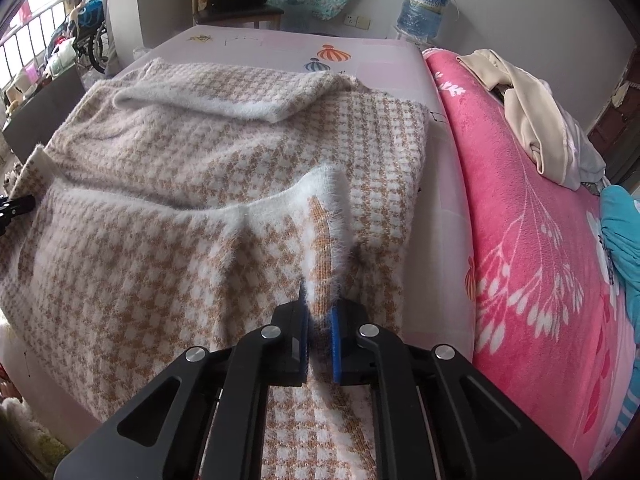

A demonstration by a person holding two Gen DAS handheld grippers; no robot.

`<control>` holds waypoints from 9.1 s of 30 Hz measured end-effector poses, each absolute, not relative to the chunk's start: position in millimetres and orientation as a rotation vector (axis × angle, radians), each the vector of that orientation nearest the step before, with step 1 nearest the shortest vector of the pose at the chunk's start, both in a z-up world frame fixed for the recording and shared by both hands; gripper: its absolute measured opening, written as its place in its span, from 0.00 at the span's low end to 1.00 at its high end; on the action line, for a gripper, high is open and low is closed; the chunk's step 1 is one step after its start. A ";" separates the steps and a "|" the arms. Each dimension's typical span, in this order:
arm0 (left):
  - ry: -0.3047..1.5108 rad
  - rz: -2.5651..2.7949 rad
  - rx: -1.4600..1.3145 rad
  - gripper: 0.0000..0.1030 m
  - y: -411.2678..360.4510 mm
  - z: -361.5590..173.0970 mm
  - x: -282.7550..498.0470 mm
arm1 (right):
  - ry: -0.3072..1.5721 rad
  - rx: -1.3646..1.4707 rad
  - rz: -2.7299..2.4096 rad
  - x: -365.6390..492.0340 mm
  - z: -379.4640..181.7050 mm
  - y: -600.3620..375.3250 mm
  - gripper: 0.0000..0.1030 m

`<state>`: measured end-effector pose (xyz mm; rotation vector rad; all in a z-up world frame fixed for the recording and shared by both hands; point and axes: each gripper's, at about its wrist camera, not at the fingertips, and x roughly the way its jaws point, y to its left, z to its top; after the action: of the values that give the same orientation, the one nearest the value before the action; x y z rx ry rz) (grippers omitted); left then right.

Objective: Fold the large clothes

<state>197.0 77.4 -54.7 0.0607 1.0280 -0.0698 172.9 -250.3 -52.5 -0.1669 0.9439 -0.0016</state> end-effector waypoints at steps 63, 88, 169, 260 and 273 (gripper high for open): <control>0.570 -0.085 0.134 0.07 70.5 109.7 309.1 | 0.541 -0.109 -0.028 263.0 100.2 -281.4 0.07; 1.011 -0.243 -0.221 0.53 90.7 -52.0 456.6 | 0.960 0.359 0.043 434.9 -55.9 -345.4 0.18; 0.816 -0.226 -0.041 0.92 21.5 39.4 96.3 | 0.577 -0.054 -0.058 22.5 41.1 -174.7 0.94; 0.983 -0.077 0.031 0.92 -2.3 3.6 121.0 | 0.832 0.057 -0.178 63.1 -6.8 -180.7 0.94; 0.978 -0.078 0.034 0.92 -2.8 6.6 119.5 | 0.832 0.057 -0.180 62.6 -6.5 -182.6 0.94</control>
<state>119.5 -2.8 6.6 0.0341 0.9776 -0.0776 62.6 -182.6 -6.5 0.0574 0.8324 -0.1803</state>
